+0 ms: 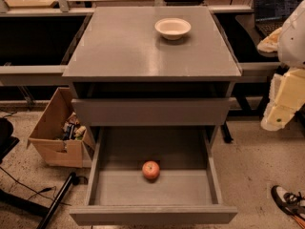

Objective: Pick apple from middle drawer and place on counter

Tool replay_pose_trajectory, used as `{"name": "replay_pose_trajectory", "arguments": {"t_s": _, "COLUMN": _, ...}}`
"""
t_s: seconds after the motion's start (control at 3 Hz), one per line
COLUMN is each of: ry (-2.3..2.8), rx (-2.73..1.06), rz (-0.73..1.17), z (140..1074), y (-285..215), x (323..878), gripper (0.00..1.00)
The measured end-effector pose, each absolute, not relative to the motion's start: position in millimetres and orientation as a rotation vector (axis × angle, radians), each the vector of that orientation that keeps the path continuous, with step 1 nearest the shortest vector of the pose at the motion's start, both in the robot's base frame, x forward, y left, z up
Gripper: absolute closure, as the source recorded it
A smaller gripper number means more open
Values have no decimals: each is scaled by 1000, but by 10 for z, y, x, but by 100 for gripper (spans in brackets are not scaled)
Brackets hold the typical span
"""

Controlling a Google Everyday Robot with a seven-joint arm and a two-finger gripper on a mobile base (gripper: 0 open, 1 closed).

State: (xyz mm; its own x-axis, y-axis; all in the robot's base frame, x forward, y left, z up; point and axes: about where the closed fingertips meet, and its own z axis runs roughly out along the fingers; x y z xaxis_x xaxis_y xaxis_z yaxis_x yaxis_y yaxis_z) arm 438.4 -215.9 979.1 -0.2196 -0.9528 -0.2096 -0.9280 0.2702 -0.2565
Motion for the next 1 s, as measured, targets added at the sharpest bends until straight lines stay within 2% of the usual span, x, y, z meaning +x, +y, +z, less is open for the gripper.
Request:
{"name": "replay_pose_trajectory", "arguments": {"t_s": 0.67, "ry": 2158, "rx": -1683, "rz": -39, "z": 9671, "y": -2046, "x": 4408, "gripper": 0}}
{"name": "replay_pose_trajectory", "arguments": {"t_s": 1.0, "ry": 2039, "rx": -1679, "rz": 183, "z": 8980, "y": -1748, "x": 4323, "gripper": 0}}
